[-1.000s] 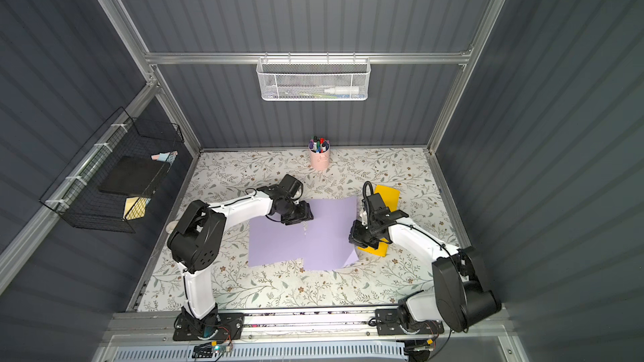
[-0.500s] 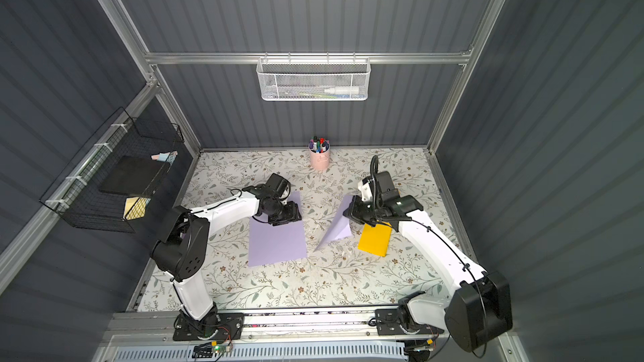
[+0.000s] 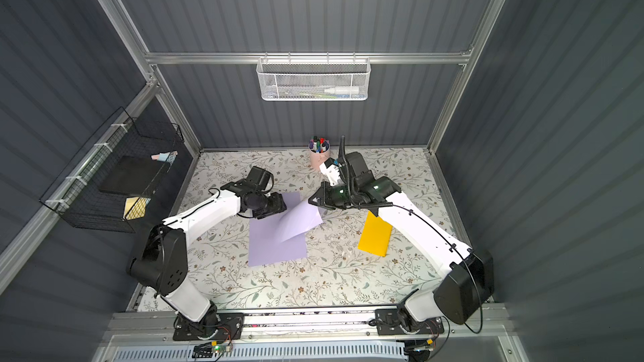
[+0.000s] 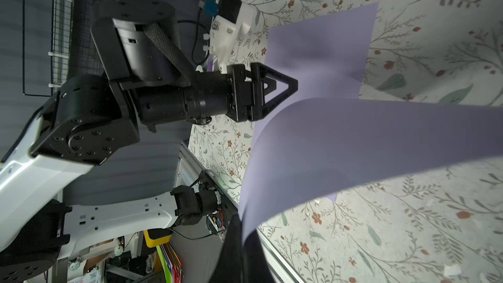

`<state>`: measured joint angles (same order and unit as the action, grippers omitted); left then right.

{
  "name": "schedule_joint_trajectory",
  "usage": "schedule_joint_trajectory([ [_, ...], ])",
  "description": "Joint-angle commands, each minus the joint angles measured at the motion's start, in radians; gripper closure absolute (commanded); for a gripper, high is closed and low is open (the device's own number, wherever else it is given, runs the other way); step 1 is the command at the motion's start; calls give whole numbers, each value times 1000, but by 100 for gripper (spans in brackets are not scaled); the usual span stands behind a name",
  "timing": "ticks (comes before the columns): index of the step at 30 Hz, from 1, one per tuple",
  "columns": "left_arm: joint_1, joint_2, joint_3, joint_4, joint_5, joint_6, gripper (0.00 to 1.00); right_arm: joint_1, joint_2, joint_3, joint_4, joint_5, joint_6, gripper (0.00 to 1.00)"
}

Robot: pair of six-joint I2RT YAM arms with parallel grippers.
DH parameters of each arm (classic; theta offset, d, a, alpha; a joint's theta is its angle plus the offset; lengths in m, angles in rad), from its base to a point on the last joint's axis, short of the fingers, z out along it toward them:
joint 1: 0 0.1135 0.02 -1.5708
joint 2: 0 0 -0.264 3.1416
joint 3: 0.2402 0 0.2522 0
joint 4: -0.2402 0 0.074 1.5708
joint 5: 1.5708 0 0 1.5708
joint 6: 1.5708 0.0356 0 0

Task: Fold the rectangular paper in half along the long edge
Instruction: Place the paper on the paper.

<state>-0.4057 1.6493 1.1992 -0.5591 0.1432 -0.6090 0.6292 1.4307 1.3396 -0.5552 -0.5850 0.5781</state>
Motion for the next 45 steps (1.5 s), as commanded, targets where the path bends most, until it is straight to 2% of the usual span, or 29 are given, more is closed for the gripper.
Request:
schedule_joint_trajectory([
  [1, 36, -74, -23, -66, -69, -19, 37, 6, -31, -52, -17, -38, -29, 100],
  [6, 47, -111, -29, -73, -70, -18, 36, 7, -92, -282, -18, 6, 3, 100],
  [11, 47, -82, -34, -14, 4, 10, 37, 7, -101, -535, 95, 31, 95, 100],
  [14, 38, -64, -55, 66, 70, -24, 38, 6, -94, -615, 202, 81, 153, 100],
  [16, 16, -49, -74, 91, 100, -37, 38, 7, -70, -632, 214, 131, 192, 100],
  [18, -13, -34, -81, 67, 72, -40, 39, 6, -55, -645, 226, 169, 231, 100],
  [24, -49, -30, -128, 101, 82, -63, 45, 7, -99, -742, 325, 302, 348, 100],
  [27, -66, 2, -99, 105, 86, -61, 49, 7, -74, -736, 332, 291, 341, 100],
  [34, -156, 104, -25, 56, 63, -21, 75, 9, -43, -716, 294, 330, 334, 100],
  [38, -189, 116, -74, 75, 71, -28, 84, 8, -33, -703, 278, 348, 333, 100],
  [45, -206, 168, -91, 81, 85, -26, 89, 9, -12, -677, 268, 355, 321, 100],
])
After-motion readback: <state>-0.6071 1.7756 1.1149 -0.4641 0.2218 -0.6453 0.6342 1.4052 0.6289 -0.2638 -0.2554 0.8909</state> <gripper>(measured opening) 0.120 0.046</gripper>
